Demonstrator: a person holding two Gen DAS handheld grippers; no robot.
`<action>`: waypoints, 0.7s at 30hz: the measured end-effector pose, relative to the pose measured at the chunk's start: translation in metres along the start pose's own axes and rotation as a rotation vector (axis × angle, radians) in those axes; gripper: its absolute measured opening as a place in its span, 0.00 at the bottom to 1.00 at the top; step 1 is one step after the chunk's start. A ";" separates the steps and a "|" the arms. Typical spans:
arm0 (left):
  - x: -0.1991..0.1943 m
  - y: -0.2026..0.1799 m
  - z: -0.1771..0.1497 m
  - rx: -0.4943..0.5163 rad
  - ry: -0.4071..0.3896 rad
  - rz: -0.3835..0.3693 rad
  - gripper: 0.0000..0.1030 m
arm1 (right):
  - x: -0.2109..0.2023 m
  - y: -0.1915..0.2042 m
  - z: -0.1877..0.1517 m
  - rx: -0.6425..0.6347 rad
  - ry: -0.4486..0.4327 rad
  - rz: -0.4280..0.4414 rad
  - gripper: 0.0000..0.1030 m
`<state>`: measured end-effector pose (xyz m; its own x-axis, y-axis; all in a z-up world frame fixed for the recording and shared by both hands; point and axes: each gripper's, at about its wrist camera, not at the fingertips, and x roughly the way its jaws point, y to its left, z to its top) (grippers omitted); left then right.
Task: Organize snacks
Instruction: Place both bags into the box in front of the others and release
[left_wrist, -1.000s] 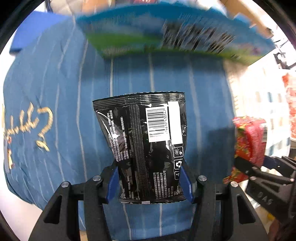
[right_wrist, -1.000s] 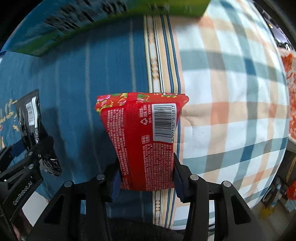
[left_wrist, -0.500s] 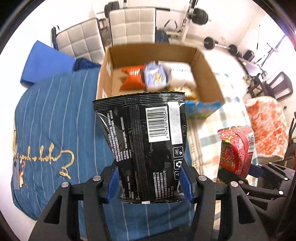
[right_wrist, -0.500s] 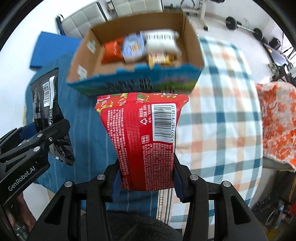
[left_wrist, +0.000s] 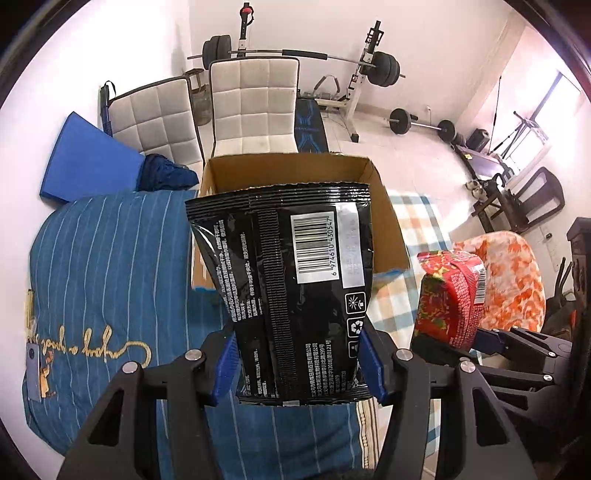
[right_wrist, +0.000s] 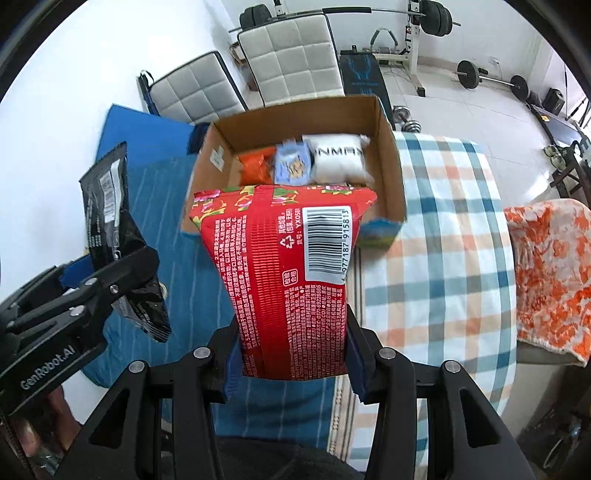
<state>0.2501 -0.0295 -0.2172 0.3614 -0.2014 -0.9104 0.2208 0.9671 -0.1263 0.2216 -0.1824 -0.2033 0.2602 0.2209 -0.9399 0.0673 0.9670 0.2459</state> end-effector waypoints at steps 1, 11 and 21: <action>0.001 0.002 0.005 -0.003 -0.002 -0.002 0.52 | 0.000 -0.001 0.005 0.001 -0.004 0.007 0.47; 0.041 0.039 0.076 -0.067 0.067 -0.046 0.52 | 0.026 -0.004 0.084 0.028 -0.013 0.080 0.47; 0.149 0.077 0.125 -0.148 0.291 -0.068 0.52 | 0.133 -0.014 0.144 0.044 0.137 0.068 0.47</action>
<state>0.4340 -0.0046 -0.3133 0.0719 -0.2340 -0.9696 0.0943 0.9693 -0.2269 0.3935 -0.1852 -0.2982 0.1323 0.3035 -0.9436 0.0966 0.9435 0.3170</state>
